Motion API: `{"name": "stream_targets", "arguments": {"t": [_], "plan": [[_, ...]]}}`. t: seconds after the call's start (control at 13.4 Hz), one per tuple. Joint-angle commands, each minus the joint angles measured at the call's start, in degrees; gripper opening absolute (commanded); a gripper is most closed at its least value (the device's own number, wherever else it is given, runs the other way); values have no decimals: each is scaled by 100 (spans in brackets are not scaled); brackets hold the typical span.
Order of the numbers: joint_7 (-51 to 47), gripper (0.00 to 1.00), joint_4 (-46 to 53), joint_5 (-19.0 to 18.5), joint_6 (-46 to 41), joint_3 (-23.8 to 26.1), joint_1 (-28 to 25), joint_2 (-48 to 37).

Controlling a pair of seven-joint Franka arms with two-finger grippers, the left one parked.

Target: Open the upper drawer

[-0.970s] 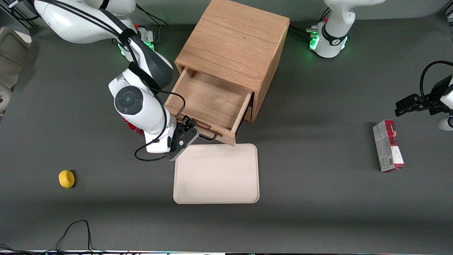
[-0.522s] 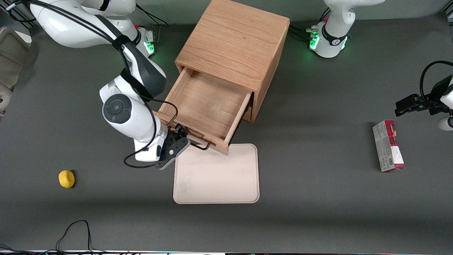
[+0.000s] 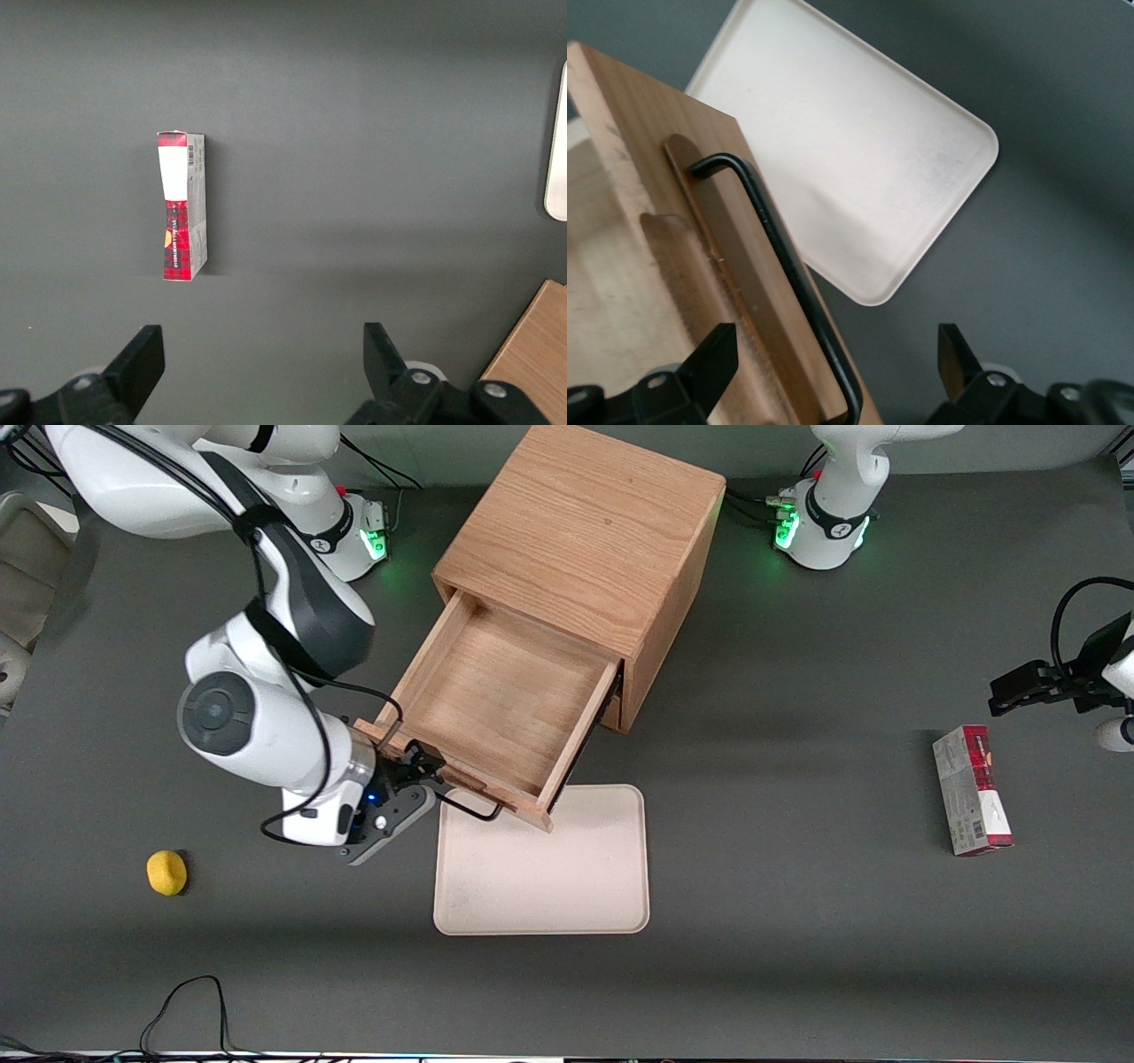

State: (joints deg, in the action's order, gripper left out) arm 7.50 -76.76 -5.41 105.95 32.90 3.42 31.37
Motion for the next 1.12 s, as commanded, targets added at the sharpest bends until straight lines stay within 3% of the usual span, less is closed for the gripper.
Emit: {"name": "stream_targets", "arguments": {"t": [0.0, 0.22, 0.45, 0.52, 0.75, 0.9, 1.04], "plan": [[-11, 100, 38, 478, -223, -195, 1, -139], [-20, 100, 20, 549, -793, -958, -8, -639], [-99, 100, -85, 989, -1180, -2083, -25, -1333], [-99, 100, -181, 937, -1548, -2260, -25, -1544], [-352, 100, -996, 156, -1674, -2560, -25, -2466], [-1037, 100, -1515, 128, -1622, -2753, -25, -2985], [-1119, 100, -1833, 180, -1420, -2780, -25, -3303]]}}
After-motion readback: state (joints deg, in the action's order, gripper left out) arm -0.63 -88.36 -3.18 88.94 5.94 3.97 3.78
